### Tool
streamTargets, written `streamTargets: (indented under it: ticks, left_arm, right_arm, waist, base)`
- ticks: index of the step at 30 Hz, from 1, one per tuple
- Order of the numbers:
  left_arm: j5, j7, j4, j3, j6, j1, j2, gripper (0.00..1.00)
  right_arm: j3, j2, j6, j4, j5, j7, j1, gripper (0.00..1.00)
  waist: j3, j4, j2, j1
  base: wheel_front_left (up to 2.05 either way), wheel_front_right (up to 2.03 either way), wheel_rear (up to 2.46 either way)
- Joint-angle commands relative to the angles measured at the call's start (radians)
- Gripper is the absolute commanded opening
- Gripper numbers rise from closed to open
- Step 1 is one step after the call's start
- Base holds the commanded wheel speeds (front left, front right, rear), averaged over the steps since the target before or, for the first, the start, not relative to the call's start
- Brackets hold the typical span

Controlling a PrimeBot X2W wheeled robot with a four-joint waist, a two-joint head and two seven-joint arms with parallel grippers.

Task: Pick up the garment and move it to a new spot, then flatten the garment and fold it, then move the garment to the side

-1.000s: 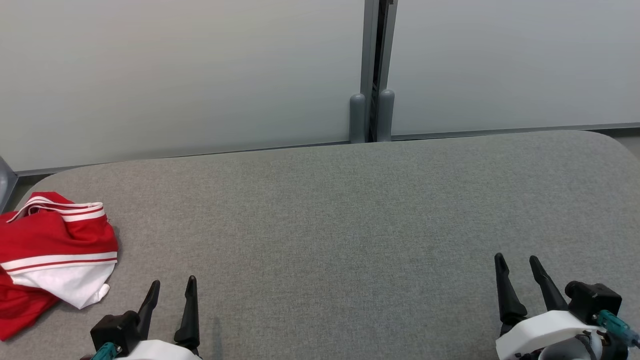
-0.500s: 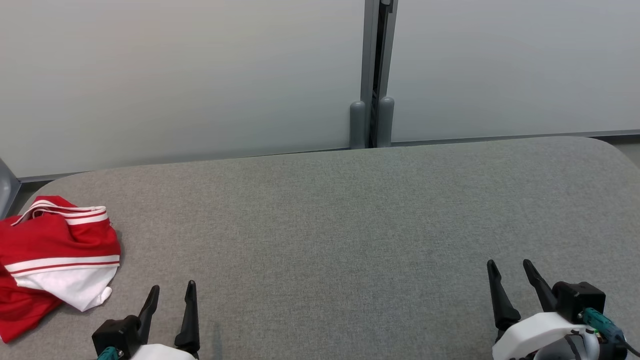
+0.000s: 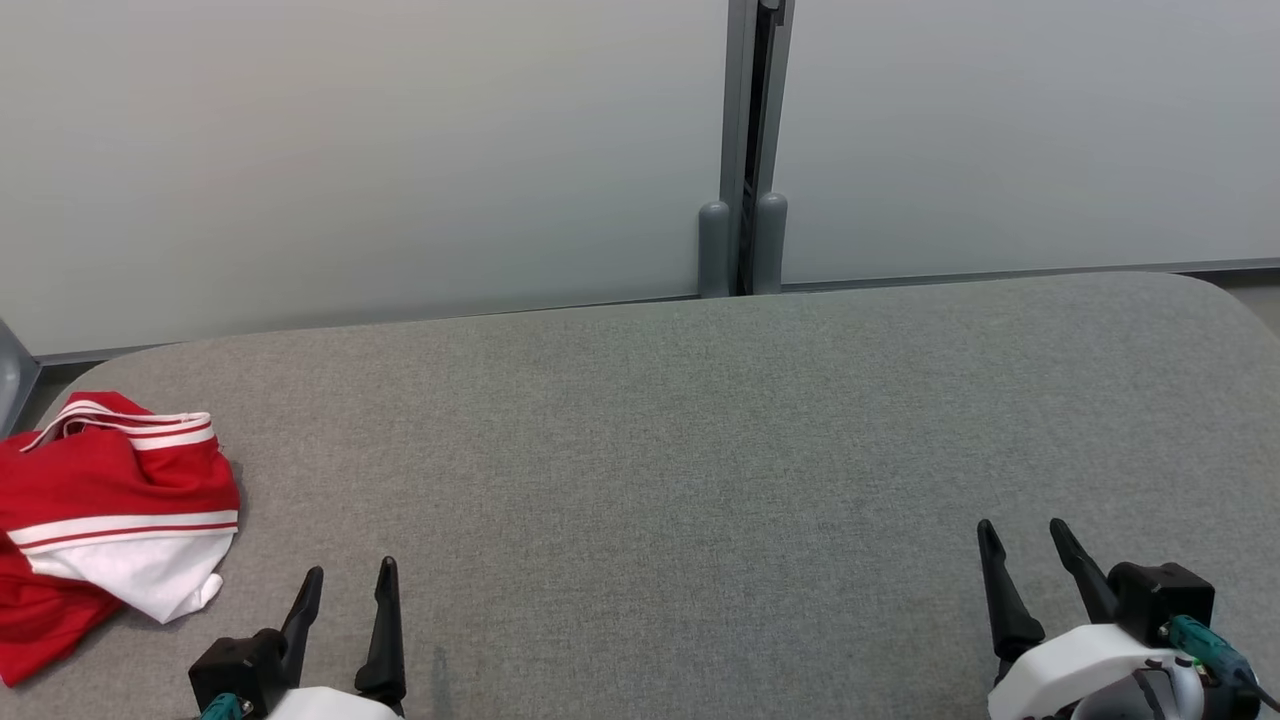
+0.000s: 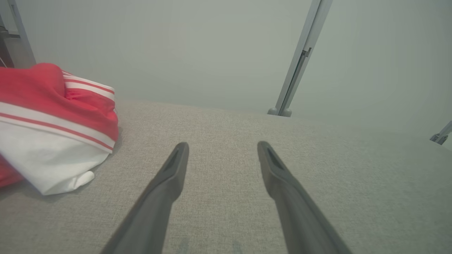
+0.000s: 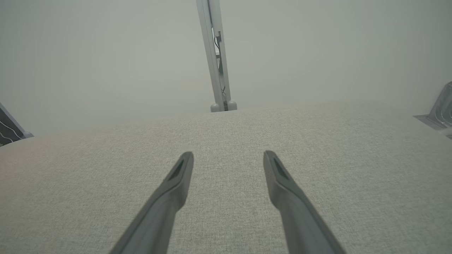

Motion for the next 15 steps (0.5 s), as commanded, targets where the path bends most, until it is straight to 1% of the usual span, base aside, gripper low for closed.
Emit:
streamTargets:
  ticks: [1, 10, 15]
  left_arm:
    - [-0.002, 0.001, -0.008, 0.0, 0.008, 0.01, 0.006, 1.0]
    - [-0.01, 0.011, -0.031, -0.009, 0.016, 0.015, 0.009, 1.0]
    - [-0.013, 0.016, -0.035, -0.013, 0.023, 0.014, 0.011, 1.0]
  right_arm:
    - [-0.006, -0.009, 0.002, -0.006, -0.009, 0.004, 0.006, 1.0]
    - [-0.016, -0.008, 0.002, -0.009, -0.017, 0.006, 0.012, 1.0]
    - [-0.02, -0.008, 0.002, -0.007, -0.006, 0.007, 0.017, 1.0]
  waist:
    - [0.001, 0.0, 0.0, 0.0]
    - [0.005, 0.005, 0.0, 0.0]
    - [0.004, 0.029, 0.0, 0.0]
  base:
    - [0.0, 0.0, 0.0]
    - [0.0, 0.0, 0.0]
    - [0.0, 0.0, 0.0]
